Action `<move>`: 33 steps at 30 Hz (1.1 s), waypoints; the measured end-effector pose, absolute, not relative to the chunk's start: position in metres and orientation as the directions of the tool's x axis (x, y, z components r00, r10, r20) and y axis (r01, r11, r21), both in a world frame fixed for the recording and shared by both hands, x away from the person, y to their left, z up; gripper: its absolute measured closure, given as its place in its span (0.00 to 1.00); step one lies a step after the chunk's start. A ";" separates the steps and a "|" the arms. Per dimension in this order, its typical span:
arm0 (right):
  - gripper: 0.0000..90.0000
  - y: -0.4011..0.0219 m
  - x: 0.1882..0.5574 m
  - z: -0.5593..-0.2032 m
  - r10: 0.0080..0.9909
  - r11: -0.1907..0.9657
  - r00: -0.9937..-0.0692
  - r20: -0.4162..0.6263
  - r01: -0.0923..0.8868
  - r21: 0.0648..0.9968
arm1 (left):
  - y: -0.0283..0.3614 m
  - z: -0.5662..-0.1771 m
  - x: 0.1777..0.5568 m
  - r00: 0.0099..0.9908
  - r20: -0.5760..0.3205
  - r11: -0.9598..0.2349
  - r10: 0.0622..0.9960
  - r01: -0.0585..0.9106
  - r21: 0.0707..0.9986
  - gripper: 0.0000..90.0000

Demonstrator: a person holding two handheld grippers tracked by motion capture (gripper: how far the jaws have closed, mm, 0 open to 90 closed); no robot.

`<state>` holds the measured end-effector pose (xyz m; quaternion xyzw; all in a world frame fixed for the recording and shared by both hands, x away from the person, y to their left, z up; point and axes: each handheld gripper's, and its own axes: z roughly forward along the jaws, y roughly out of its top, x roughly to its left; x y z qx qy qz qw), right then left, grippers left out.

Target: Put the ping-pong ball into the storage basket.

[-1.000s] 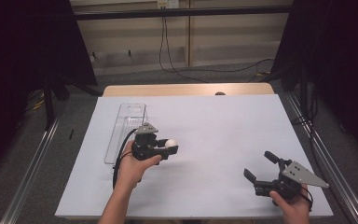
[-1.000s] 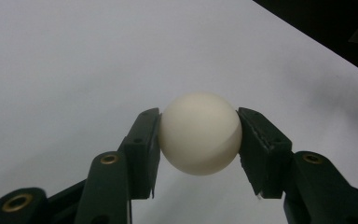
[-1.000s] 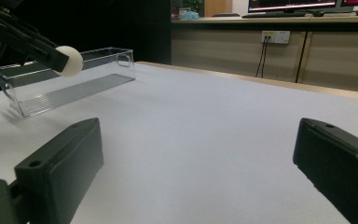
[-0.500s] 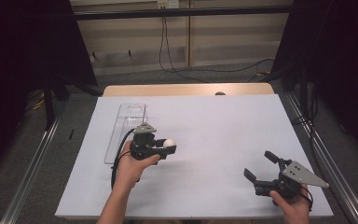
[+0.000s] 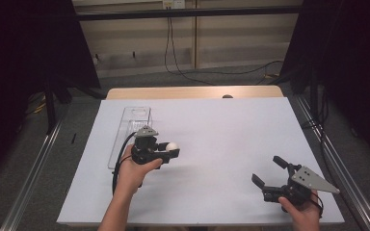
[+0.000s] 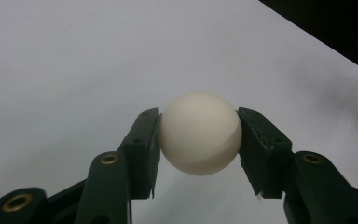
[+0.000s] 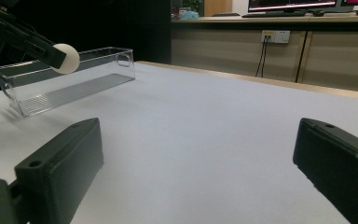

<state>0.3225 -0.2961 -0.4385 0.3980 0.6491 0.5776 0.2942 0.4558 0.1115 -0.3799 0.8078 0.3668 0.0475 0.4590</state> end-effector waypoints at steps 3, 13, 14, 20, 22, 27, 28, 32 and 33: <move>0.01 -0.296 0.322 -0.439 0.855 0.025 -0.514 0.071 0.178 0.984 | 0.113 -0.379 0.456 0.731 -0.258 -0.316 0.632 0.546 0.776 0.57; 0.01 -0.297 0.322 -0.438 0.858 0.021 -0.508 0.072 0.176 0.984 | 0.115 -0.379 0.456 0.727 -0.266 -0.309 0.633 0.553 0.774 0.57; 0.01 -0.296 0.322 -0.438 0.857 0.021 -0.510 0.074 0.177 0.984 | 0.115 -0.379 0.457 0.727 -0.269 -0.308 0.631 0.553 0.774 0.57; 0.01 -0.296 0.322 -0.438 0.857 0.018 -0.510 0.076 0.176 0.984 | 0.118 -0.377 0.457 0.725 -0.257 -0.313 0.639 0.549 0.775 0.57; 0.01 -0.296 0.323 -0.438 0.860 0.014 -0.505 0.079 0.177 0.984 | 0.118 -0.377 0.457 0.721 -0.266 -0.302 0.639 0.554 0.775 0.57; 0.01 -0.296 0.322 -0.438 0.857 0.020 -0.509 0.073 0.175 0.984 | 0.121 -0.376 0.457 0.722 -0.255 -0.310 0.644 0.550 0.775 0.57; 0.01 -0.296 0.322 -0.438 0.858 0.019 -0.508 0.074 0.176 0.984 | 0.121 -0.376 0.457 0.721 -0.253 -0.312 0.645 0.551 0.774 0.57; 0.01 -0.296 0.322 -0.438 0.858 0.022 -0.509 0.071 0.174 0.985 | 0.123 -0.376 0.458 0.717 -0.258 -0.307 0.648 0.556 0.772 0.57; 0.01 -0.296 0.322 -0.438 0.857 0.020 -0.510 0.074 0.176 0.984 | 0.123 -0.376 0.458 0.715 -0.258 -0.307 0.650 0.558 0.771 0.57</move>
